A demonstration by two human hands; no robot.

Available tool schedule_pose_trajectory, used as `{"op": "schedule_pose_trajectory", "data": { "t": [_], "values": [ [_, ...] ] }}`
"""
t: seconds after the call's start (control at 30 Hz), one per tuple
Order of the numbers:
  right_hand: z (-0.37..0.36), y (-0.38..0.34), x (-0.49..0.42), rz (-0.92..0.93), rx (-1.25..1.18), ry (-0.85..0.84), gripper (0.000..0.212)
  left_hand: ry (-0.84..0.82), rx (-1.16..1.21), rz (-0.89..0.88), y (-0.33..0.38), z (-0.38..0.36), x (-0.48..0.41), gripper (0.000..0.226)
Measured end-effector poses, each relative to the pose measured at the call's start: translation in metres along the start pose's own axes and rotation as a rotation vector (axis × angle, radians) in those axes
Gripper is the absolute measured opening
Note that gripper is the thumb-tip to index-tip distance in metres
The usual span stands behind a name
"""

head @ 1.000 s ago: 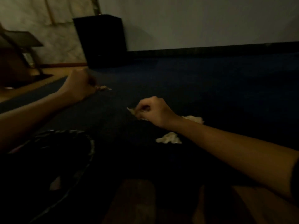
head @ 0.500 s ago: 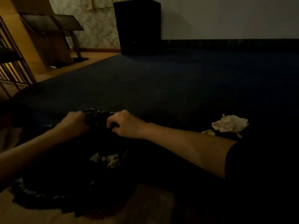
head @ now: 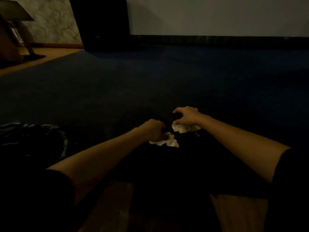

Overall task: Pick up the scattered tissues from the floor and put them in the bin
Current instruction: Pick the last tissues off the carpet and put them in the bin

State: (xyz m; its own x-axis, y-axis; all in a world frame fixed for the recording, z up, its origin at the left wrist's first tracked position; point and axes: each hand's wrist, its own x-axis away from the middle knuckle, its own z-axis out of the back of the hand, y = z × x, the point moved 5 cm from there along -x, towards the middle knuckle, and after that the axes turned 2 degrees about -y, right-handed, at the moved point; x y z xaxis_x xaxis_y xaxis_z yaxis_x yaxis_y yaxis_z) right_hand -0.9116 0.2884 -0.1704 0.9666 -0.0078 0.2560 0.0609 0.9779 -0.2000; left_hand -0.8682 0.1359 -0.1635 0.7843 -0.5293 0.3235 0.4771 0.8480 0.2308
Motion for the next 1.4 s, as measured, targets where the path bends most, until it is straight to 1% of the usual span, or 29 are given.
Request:
{"op": "schedule_pose_trajectory", "data": {
  "t": [0.07, 0.13, 0.17, 0.2, 0.27, 0.3, 0.33, 0.37, 0.43, 0.47, 0.53, 0.67, 0.7, 0.73, 0.8, 0.87, 0.93, 1.03, 1.13, 1.2, 1.3, 1.4],
  "values": [
    [-0.012, 0.028, -0.009, -0.096, -0.046, -0.054, 0.072, -0.039, 0.033, 0.071, 0.009, -0.021, -0.020, 0.056],
    [-0.027, 0.041, -0.018, -0.100, -0.076, -0.099, 0.076, -0.025, 0.067, 0.162, 0.013, -0.034, -0.031, 0.063],
    [-0.034, 0.041, -0.020, -0.091, -0.071, -0.109, 0.072, -0.001, 0.098, 0.184, 0.014, -0.037, -0.034, 0.059],
    [-0.038, 0.038, -0.019, -0.081, -0.045, -0.090, 0.065, 0.028, 0.149, 0.183, 0.016, -0.039, -0.038, 0.050],
    [-0.047, 0.029, -0.017, -0.082, 0.041, 0.031, 0.043, 0.083, 0.247, 0.160, 0.019, -0.041, -0.042, 0.030],
    [-0.050, 0.025, -0.012, -0.082, 0.084, 0.120, 0.036, 0.101, 0.286, 0.153, 0.021, -0.041, -0.042, 0.021],
    [-0.053, 0.021, -0.009, -0.069, 0.101, 0.212, 0.033, 0.109, 0.326, 0.149, 0.020, -0.041, -0.041, 0.015],
    [-0.057, 0.020, -0.003, -0.041, 0.081, 0.284, 0.034, 0.118, 0.371, 0.145, 0.019, -0.043, -0.039, 0.011],
    [-0.059, 0.023, 0.006, 0.038, -0.089, 0.321, 0.032, 0.168, 0.451, 0.122, 0.013, -0.047, -0.033, 0.009],
    [-0.055, 0.028, 0.007, 0.059, -0.207, 0.309, 0.027, 0.210, 0.484, 0.100, 0.009, -0.047, -0.030, 0.011],
    [-0.037, 0.040, 0.004, 0.006, -0.420, 0.244, 0.020, 0.254, 0.565, 0.063, 0.002, -0.044, -0.026, 0.013],
    [0.010, 0.057, -0.005, -0.114, -0.777, 0.142, 0.009, 0.252, 0.692, 0.098, -0.006, -0.025, -0.034, 0.011],
    [0.019, 0.059, -0.003, -0.130, -0.853, 0.099, 0.009, 0.253, 0.732, 0.108, -0.005, -0.018, -0.037, 0.014],
    [0.029, 0.061, -0.002, -0.145, -0.916, 0.070, 0.014, 0.255, 0.758, 0.115, -0.003, -0.010, -0.039, 0.018],
    [0.042, 0.063, 0.005, -0.175, -1.019, 0.061, 0.019, 0.263, 0.740, 0.113, 0.003, 0.003, -0.042, 0.022],
    [0.046, 0.066, 0.012, -0.210, -1.097, 0.034, 0.016, 0.286, 0.702, 0.093, 0.012, 0.014, -0.044, 0.021],
    [0.045, 0.070, 0.020, -0.236, -1.112, 0.005, 0.015, 0.342, 0.668, 0.106, 0.017, 0.023, -0.044, 0.013],
    [0.045, 0.070, 0.033, -0.250, -1.119, -0.029, 0.019, 0.418, 0.648, 0.161, 0.015, 0.029, -0.034, 0.017],
    [0.048, 0.048, 0.050, -0.263, -1.100, -0.055, 0.025, 0.520, 0.601, 0.213, 0.002, 0.039, -0.001, 0.022],
    [0.049, 0.014, 0.065, -0.249, -1.065, -0.054, 0.025, 0.556, 0.603, 0.291, -0.016, 0.049, 0.033, 0.024],
    [0.049, -0.059, 0.085, -0.172, -0.955, -0.088, 0.012, 0.589, 0.572, 0.501, -0.048, 0.060, 0.098, 0.024],
    [0.043, -0.149, 0.104, -0.036, -0.903, -0.196, 0.006, 0.643, 0.607, 0.690, -0.077, 0.063, 0.171, 0.019]
  ]
}}
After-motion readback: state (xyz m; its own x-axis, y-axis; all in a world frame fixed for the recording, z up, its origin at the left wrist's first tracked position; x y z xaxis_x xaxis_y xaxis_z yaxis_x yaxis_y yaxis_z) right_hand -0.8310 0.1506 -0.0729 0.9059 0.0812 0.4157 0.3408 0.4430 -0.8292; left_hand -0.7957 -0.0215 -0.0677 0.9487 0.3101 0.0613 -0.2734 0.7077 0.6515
